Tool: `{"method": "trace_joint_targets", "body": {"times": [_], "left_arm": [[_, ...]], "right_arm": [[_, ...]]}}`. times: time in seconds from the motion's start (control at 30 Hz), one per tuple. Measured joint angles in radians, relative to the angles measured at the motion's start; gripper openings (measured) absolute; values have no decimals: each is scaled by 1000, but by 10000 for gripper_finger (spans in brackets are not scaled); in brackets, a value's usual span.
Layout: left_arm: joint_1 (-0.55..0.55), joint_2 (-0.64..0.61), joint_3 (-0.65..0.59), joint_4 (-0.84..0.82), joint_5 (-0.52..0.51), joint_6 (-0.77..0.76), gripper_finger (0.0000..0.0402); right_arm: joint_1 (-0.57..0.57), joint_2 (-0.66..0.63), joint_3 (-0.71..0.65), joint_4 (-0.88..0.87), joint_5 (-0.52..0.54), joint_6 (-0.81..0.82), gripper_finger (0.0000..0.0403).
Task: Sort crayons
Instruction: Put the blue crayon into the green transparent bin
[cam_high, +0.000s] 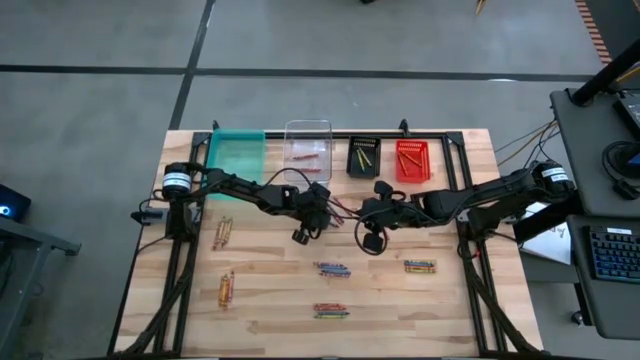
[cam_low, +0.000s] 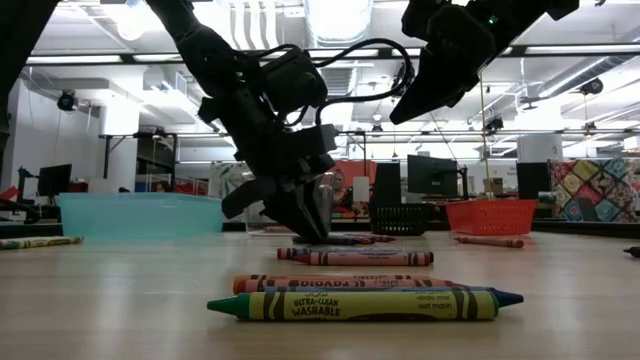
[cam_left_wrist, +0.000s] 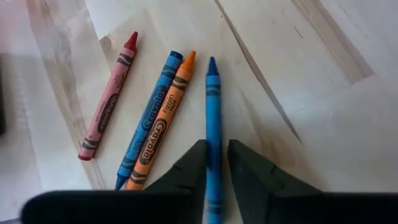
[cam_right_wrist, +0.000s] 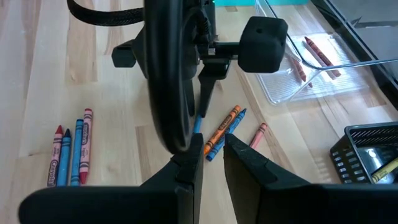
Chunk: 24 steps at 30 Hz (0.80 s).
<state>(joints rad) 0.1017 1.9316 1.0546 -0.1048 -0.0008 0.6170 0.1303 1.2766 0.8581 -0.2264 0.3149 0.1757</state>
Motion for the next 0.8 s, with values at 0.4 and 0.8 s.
{"method": "trace_joint_targets", "body": {"times": [0.4, 0.8], "left_arm": [[0, -17, -3, -12, -5, 1, 3], [-21, -148, -6, -121, -15, -35, 0]], "right_arm": [[0, 0, 0, 0, 0, 0, 52], [0, 0, 0, 0, -1, 0, 52]]}}
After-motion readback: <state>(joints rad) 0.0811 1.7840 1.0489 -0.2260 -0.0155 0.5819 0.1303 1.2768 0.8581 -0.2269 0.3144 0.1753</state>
